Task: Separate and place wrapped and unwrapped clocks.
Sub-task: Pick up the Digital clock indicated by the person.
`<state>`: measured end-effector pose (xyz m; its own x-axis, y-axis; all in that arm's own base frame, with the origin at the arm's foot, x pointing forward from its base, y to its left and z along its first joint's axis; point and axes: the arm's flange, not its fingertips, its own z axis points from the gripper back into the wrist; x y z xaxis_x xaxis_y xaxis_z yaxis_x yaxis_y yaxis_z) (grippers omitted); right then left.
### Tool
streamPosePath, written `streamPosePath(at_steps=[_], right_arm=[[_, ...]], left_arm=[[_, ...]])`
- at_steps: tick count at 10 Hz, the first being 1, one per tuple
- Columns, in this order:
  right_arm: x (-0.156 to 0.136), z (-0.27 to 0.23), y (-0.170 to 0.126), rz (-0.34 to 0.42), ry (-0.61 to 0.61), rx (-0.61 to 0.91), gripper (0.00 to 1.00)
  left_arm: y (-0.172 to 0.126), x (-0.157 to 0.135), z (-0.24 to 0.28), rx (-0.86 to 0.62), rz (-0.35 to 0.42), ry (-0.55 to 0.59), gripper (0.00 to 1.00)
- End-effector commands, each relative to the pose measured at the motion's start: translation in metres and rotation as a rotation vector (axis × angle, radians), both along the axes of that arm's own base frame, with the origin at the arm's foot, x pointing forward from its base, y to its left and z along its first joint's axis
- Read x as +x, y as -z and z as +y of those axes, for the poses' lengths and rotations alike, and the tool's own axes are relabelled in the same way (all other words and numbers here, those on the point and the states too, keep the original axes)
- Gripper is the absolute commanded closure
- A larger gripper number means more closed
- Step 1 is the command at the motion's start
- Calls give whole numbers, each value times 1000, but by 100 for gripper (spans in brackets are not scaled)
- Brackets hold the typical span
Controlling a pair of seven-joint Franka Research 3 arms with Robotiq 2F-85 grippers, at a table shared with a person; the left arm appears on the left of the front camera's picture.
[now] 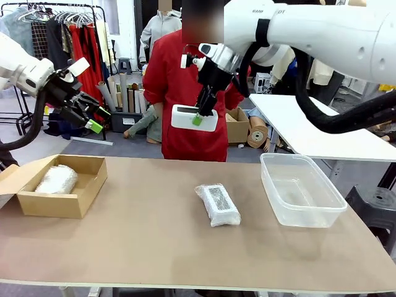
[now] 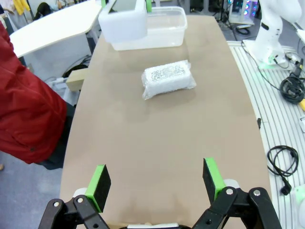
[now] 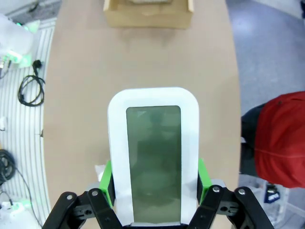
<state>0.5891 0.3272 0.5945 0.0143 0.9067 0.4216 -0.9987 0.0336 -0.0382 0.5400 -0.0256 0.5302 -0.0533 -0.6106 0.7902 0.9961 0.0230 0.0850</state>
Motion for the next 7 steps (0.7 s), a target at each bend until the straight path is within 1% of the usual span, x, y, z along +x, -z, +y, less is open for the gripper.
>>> streamPosePath(at_steps=[1, 3, 4, 5, 7], right_arm=[[-1, -2, -16, -31, 48, -2, 100], [0, -4, -14, -38, 45, 0, 100], [4, -5, -6, -39, 51, 11, 100], [-2, -5, -15, -26, 15, 7, 100], [-2, -5, -15, -26, 15, 7, 100]], left_arm=[[-2, -1, 1, -2, -5, -6, 0], [-2, -1, 1, -2, -5, -6, 0], [-2, -1, 1, -2, -5, -6, 0], [-2, -1, 1, -2, -5, -6, 0], [-2, -1, 1, -2, -5, -6, 0]])
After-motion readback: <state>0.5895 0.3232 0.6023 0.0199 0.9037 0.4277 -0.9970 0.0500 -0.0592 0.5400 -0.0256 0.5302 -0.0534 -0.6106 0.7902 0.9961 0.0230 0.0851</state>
